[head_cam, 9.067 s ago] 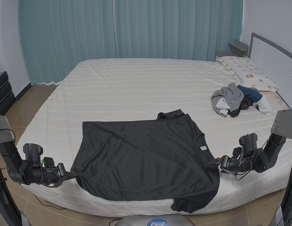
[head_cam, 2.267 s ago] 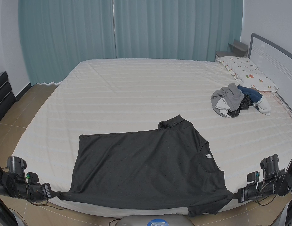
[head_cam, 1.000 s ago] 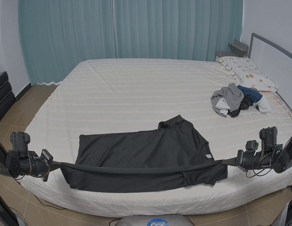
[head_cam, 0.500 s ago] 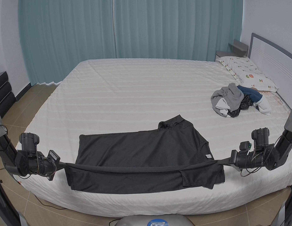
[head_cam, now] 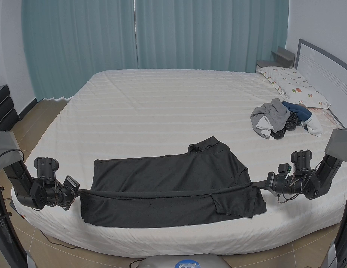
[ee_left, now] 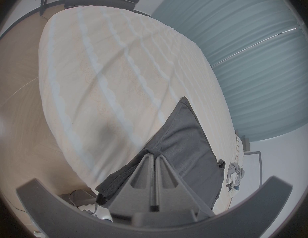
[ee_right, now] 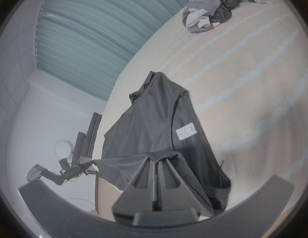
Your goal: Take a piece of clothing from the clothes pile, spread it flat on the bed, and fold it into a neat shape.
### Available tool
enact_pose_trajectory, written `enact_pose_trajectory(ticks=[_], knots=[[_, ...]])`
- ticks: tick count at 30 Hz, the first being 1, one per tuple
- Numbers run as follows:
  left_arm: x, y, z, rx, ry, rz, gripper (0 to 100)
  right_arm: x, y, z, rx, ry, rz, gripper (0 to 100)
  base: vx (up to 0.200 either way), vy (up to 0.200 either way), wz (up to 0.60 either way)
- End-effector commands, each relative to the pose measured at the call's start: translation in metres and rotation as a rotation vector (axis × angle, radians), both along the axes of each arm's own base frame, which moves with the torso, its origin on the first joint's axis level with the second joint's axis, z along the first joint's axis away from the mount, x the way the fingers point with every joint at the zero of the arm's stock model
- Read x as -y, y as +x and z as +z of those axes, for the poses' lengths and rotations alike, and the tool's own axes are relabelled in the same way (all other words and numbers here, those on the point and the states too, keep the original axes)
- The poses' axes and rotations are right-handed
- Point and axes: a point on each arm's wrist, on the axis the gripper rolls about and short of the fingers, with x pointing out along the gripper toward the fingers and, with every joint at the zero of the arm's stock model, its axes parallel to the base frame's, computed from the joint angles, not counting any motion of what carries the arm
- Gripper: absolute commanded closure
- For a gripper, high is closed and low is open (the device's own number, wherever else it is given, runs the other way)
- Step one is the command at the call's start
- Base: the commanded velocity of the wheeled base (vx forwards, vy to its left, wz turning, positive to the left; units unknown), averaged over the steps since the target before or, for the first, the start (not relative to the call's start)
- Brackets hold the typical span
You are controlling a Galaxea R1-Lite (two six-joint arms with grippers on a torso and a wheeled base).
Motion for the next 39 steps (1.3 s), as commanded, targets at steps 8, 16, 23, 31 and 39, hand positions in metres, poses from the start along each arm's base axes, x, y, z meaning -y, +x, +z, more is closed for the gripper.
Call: enact_pose_trajectory(ticks=[8,16,23,31,39], knots=[[0.002,0.004,-0.008,0.001,0.004,0.000,100,-0.018,0.006,-0.020,-0.028,0.006,-0.016,100,0.000,0.000,0.00],[0.003,0.004,-0.008,0.001,0.005,-0.006,100,-0.013,0.007,-0.020,-0.031,-0.003,-0.050,100,0.000,0.000,0.00],[0.003,0.002,-0.009,-0.003,0.006,-0.007,100,0.000,0.002,-0.008,-0.017,-0.004,-0.108,100,0.000,0.000,0.00],[0.006,-0.005,-0.003,0.000,0.006,-0.014,100,0.004,-0.021,0.011,-0.015,0.003,-0.121,100,0.000,0.000,0.00],[0.009,-0.037,0.023,0.046,0.106,-0.111,100,0.000,-0.058,0.033,0.022,0.010,-0.033,100,0.000,0.000,0.00]])
